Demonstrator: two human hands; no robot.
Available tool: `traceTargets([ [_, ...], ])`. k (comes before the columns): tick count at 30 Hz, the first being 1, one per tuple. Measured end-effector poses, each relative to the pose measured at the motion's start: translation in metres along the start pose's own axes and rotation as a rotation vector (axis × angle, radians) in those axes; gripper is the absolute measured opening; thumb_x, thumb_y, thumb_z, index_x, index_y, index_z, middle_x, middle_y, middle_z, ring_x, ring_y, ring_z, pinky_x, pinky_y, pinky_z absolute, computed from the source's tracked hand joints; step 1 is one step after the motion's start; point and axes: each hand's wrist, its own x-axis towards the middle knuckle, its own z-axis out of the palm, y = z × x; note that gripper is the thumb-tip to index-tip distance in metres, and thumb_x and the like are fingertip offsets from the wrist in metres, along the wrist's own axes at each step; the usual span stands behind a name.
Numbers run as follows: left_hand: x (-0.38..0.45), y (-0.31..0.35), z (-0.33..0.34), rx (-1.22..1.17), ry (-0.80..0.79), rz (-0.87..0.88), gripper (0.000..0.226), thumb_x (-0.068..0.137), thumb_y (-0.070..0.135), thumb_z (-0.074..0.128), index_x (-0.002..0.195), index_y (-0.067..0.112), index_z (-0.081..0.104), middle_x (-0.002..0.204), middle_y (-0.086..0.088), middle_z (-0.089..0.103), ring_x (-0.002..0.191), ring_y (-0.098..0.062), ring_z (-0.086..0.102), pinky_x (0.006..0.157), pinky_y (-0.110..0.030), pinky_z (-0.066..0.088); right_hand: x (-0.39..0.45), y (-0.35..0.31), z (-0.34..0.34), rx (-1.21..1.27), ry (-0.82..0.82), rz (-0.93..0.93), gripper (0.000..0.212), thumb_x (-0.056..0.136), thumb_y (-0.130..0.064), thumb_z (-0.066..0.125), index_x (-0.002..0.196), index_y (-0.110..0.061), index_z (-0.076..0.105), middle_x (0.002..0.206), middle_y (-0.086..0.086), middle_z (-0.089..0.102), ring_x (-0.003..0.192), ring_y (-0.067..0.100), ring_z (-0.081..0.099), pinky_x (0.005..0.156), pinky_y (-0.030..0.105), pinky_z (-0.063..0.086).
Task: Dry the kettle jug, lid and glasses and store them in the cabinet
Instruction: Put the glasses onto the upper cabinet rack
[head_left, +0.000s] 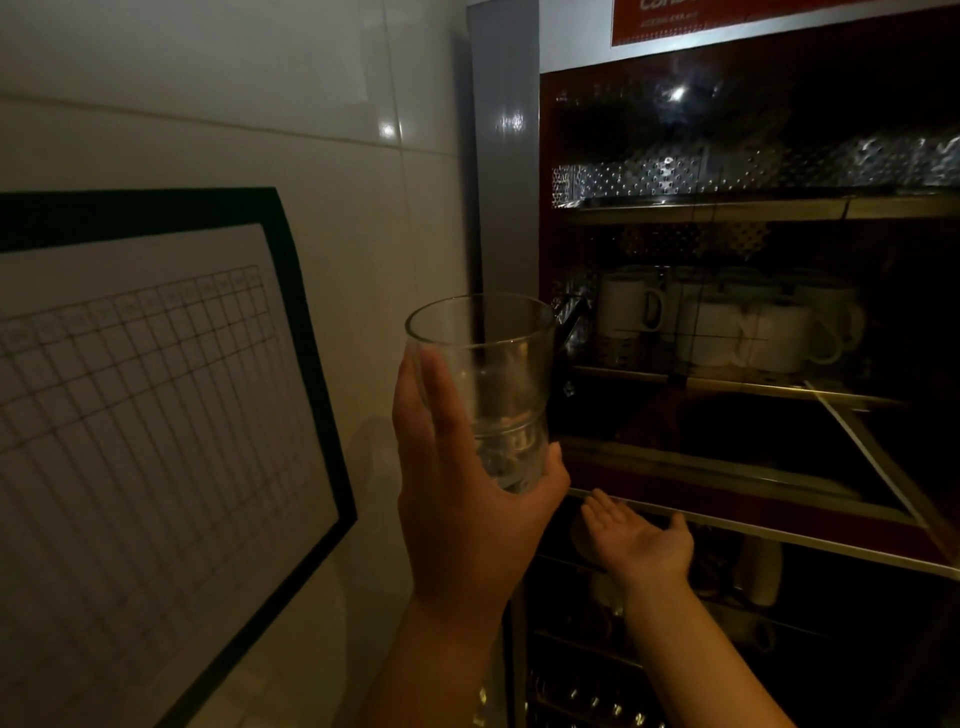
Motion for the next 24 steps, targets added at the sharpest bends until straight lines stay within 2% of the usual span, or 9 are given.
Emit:
traceTargets([
  [5, -0.005, -0.004, 0.002, 0.006, -0.006, -0.011, 0.11, 0.071, 0.047, 0.063, 0.145, 0.038, -0.017, 0.152, -0.004, 0.015, 0.132, -0.03, 0.04, 0.08, -0.023, 0.045, 0.008, 0.003, -0.005, -0.012, 0.032, -0.022, 0.073, 0.095, -0.055, 0.028, 0.148, -0.006, 0.013, 0.149, 0.025, 0.022, 0.138, 0.038, 0.021, 0.114, 0.048, 0.017],
  [9, -0.008, -0.006, 0.004, -0.002, -0.016, -0.026, 0.112, 0.07, 0.047, 0.065, 0.146, 0.038, -0.017, 0.15, -0.005, 0.017, 0.131, -0.031, 0.042, 0.081, -0.025, 0.046, 0.018, 0.005, -0.006, -0.039, 0.064, -0.049, 0.072, 0.095, -0.054, 0.029, 0.148, -0.009, 0.014, 0.151, 0.023, 0.019, 0.139, 0.035, 0.02, 0.113, 0.048, 0.016],
  [14, -0.007, -0.008, 0.004, 0.001, -0.02, -0.025, 0.111, 0.07, 0.048, 0.063, 0.146, 0.037, -0.016, 0.151, -0.004, 0.016, 0.132, -0.029, 0.04, 0.083, -0.012, 0.036, 0.029, 0.002, -0.004, 0.053, 0.06, -0.077, 0.075, 0.095, -0.053, 0.029, 0.147, -0.004, 0.006, 0.155, 0.018, 0.008, 0.142, 0.033, 0.008, 0.116, 0.045, 0.007],
  [19, -0.007, -0.01, 0.001, -0.01, -0.03, -0.046, 0.111, 0.07, 0.047, 0.064, 0.146, 0.038, -0.016, 0.15, -0.005, 0.018, 0.131, -0.028, 0.04, 0.081, -0.004, 0.03, 0.036, -0.001, -0.011, 0.048, 0.086, -0.079, 0.07, 0.097, -0.045, 0.033, 0.147, -0.002, 0.008, 0.154, 0.018, 0.012, 0.142, 0.032, 0.013, 0.116, 0.043, 0.01],
  [21, -0.008, -0.009, -0.001, -0.007, -0.03, -0.047, 0.111, 0.069, 0.048, 0.064, 0.146, 0.039, -0.016, 0.15, -0.005, 0.018, 0.131, -0.028, 0.041, 0.081, -0.005, 0.033, 0.035, -0.001, -0.013, 0.024, 0.088, -0.079, 0.072, 0.096, -0.045, 0.038, 0.147, -0.003, 0.009, 0.154, 0.017, 0.013, 0.141, 0.031, 0.014, 0.116, 0.042, 0.012],
  [24, -0.009, -0.01, -0.005, 0.002, -0.034, -0.037, 0.11, 0.07, 0.049, 0.062, 0.146, 0.039, -0.017, 0.15, -0.004, 0.018, 0.132, -0.03, 0.04, 0.08, -0.024, 0.049, 0.031, 0.001, -0.009, -0.083, 0.104, -0.118, 0.078, 0.09, -0.05, 0.05, 0.146, -0.007, 0.017, 0.151, 0.015, 0.024, 0.138, 0.029, 0.026, 0.115, 0.042, 0.019],
])
